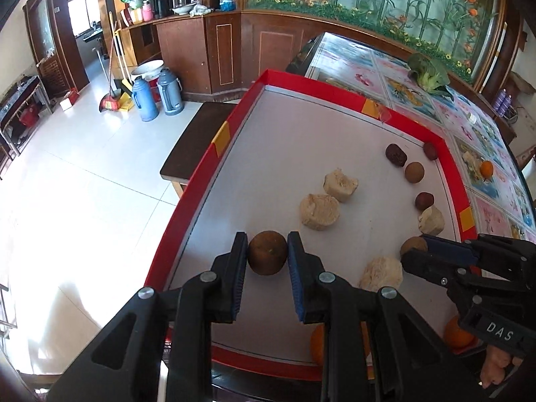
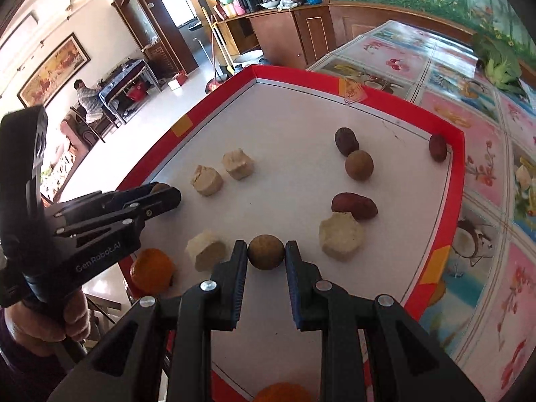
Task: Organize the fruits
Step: 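Carry both brown round fruits into the tray and open both grippers, then move both open grippers back over the fruit on the table, then grasp an orange with the right gripper while the left grasps a beige biscuit, then carry the orange and biscuit into the tray and open both grippers, then move both open grippers back over the items on the table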
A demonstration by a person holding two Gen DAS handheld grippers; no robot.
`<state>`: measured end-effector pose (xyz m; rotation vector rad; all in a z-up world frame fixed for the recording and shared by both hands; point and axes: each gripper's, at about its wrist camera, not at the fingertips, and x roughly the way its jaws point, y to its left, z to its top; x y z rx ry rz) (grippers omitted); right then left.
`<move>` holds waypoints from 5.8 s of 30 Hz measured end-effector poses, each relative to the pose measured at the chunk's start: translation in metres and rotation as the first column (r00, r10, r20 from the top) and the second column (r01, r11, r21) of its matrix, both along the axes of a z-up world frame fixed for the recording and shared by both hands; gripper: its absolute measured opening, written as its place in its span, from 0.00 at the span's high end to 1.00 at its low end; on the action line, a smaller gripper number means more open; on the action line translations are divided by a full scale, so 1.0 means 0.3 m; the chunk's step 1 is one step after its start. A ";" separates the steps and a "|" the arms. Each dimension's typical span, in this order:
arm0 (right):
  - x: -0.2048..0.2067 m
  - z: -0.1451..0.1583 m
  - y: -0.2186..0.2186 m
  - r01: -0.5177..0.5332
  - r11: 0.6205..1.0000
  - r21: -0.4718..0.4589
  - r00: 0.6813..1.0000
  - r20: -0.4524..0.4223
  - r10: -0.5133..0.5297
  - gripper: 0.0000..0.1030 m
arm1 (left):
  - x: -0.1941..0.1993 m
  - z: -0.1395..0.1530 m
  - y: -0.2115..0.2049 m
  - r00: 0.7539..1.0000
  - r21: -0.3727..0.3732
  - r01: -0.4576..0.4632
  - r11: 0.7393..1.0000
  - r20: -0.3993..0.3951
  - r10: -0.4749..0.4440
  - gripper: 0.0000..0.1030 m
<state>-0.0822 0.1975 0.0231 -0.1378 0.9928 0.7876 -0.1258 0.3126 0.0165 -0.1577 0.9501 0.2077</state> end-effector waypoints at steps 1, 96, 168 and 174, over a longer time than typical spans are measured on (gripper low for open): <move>-0.002 0.012 -0.005 -0.003 1.000 -0.001 1.000 0.008 0.003 0.73 | -0.001 0.006 -0.001 1.000 0.007 -0.009 1.000 -0.003 0.009 0.61; 0.299 0.125 -0.851 0.376 0.864 0.336 0.903 0.079 -0.423 0.71 | 0.252 0.221 -0.557 0.952 0.084 0.256 0.963 0.153 -0.266 0.76; 0.590 0.497 -1.447 0.626 0.703 0.337 0.723 0.087 -0.686 0.59 | 0.568 0.096 -1.118 0.786 0.025 0.615 0.788 0.059 -0.615 0.40; 0.920 0.340 -1.369 0.655 0.719 0.234 0.742 -0.019 -0.670 0.59 | 0.591 0.084 -1.085 0.794 -0.007 0.608 0.794 0.045 -0.607 0.41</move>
